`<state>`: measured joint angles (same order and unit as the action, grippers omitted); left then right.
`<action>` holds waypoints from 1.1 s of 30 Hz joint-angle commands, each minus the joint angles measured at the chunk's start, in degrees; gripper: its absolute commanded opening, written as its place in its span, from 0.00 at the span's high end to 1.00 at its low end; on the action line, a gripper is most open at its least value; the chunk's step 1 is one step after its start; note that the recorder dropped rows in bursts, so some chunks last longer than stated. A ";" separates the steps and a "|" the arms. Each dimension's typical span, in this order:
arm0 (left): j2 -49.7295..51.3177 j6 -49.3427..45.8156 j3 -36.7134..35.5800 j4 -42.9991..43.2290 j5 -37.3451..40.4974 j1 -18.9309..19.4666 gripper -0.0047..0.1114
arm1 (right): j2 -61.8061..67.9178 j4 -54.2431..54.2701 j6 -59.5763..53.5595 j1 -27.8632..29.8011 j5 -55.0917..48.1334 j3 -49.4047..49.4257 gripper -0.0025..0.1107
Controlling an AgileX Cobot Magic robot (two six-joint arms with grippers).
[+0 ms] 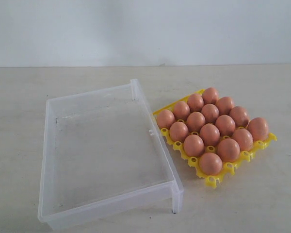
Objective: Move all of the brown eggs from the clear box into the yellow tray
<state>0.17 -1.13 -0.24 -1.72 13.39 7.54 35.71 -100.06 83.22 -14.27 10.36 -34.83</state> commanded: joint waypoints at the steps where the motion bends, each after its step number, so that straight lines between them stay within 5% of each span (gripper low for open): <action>1: -0.17 -0.03 0.24 -0.31 -0.08 -0.18 1.00 | -0.64 1.05 -4.03 -0.18 -3.51 1.86 0.98; 3: -0.17 -0.03 0.24 -0.31 -0.08 -0.18 1.00 | -2.52 32.09 -36.44 -0.18 -6.64 6.60 0.98; 4: -0.17 -0.03 0.24 -0.31 -0.08 -0.18 1.00 | -4.39 57.87 -65.49 -0.07 -8.63 11.53 0.98; 6: -0.17 -0.03 0.24 -0.31 -0.08 -0.18 1.00 | -6.97 79.49 -86.98 0.22 -9.78 20.20 0.98; 10: -0.17 -0.03 0.24 -0.31 -0.08 -0.18 1.00 | -12.33 89.93 -87.80 5.78 -1.93 34.83 0.98; 11: -0.17 -0.03 0.24 -0.31 -0.08 -0.18 1.00 | -15.63 91.87 -87.03 9.25 -15.22 34.83 0.98; 18: -0.17 -0.03 0.24 -0.31 -0.08 -0.19 1.00 | -34.11 95.33 -88.74 19.22 -30.58 34.83 0.98; 25: -0.17 -0.03 0.24 -0.31 -0.08 -0.19 1.00 | -35.71 96.94 -87.10 12.04 -30.72 34.83 0.98; 33: -0.17 -0.03 0.24 -0.31 -0.08 -0.19 1.00 | -35.71 96.94 -87.23 11.74 -30.82 34.83 0.98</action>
<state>0.17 -1.13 -0.24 -1.72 13.39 7.54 0.31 -3.16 -3.78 -2.30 -20.60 0.02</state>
